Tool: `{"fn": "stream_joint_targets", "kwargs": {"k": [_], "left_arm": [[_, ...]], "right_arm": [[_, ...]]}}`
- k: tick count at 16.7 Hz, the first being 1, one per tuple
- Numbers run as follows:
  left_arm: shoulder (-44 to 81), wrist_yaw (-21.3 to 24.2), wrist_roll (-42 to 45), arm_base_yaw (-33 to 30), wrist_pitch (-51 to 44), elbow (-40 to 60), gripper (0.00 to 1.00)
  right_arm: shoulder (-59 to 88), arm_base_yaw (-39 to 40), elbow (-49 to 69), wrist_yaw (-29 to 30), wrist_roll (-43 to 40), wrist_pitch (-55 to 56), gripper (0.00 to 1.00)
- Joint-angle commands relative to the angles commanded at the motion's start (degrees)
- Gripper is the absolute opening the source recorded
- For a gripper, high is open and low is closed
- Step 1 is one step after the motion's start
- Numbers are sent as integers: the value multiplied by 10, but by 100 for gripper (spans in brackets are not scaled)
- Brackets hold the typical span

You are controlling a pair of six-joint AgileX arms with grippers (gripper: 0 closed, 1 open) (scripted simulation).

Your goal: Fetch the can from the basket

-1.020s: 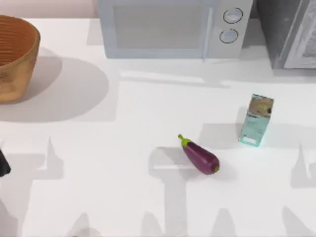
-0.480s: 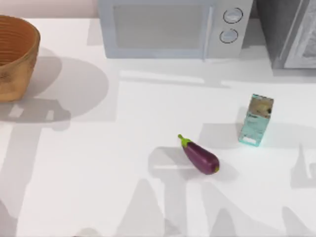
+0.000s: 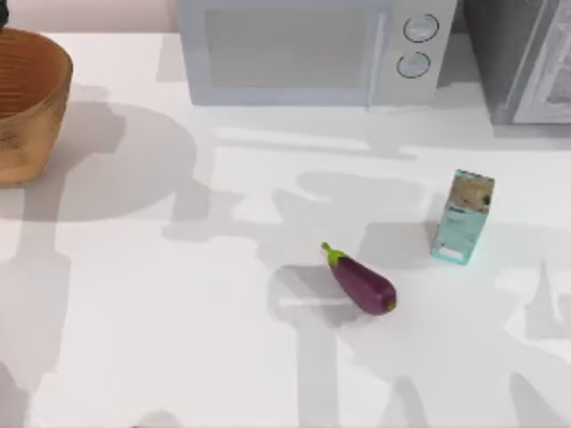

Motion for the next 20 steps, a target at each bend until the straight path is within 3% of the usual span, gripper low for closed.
{"fn": "stream_joint_targets", "kwargs": {"k": [5,10,20], "left_arm": [[279,-4,8,23,-147,249,100],[450,-29,-11,50,-267,416,100],[486,-37,-20,55,-288,441,100]], "right_arm": [[0,0,0,0,0,0,100],[0,0,0,0,0,0,100],[0,0,0,0,0,0,100]]}}
